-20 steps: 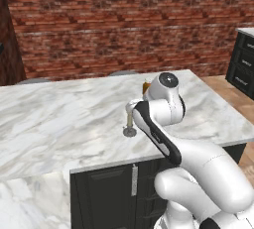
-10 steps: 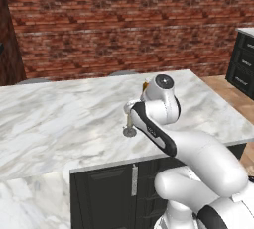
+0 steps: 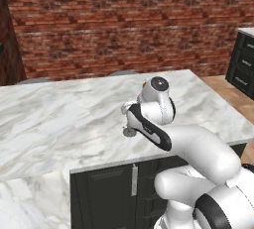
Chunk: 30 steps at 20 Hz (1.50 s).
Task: Pick the candle and candle from the dining table and place them in the open cabinet. Close the cabinet after placing the objects.
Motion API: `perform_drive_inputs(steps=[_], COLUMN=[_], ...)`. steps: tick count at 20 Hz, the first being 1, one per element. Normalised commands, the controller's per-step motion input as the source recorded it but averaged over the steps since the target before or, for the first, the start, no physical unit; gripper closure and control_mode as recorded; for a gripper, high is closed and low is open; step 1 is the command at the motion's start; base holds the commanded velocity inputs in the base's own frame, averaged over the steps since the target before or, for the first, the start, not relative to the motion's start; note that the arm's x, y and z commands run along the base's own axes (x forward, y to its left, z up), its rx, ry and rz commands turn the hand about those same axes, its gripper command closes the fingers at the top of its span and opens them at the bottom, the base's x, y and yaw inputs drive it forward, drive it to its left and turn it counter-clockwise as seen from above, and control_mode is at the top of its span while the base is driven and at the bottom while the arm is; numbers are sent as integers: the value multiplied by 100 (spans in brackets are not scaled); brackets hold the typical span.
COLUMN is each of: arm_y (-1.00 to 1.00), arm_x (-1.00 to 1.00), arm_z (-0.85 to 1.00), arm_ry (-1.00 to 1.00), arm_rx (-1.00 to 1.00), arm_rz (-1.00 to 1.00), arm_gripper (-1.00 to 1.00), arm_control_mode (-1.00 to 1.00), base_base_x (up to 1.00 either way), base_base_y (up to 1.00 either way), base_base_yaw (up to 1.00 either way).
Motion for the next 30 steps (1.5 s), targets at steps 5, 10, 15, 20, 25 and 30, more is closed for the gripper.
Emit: perform_drive_inputs(steps=[5,10,15,20,25,30], arm_y=[5,0,2,1,0,1], arm_x=[18,13,8,1,5,11], arm_z=[-18,-18,-21,-24,-24,-12], arm_ry=[-1,-4,-5,-3,-2,-2], arm_rx=[0,0,0,0,0,0], arm_rz=[0,0,0,0,0,0], arm_gripper=[-100,-100,-100,-100,-100,-100], arm_control_mode=[-100,-100,-100,-100,-100,-100], base_base_x=[0,0,0,0,0,0], base_base_y=[0,0,0,0,0,0], base_base_yaw=[0,0,0,0,0,0])
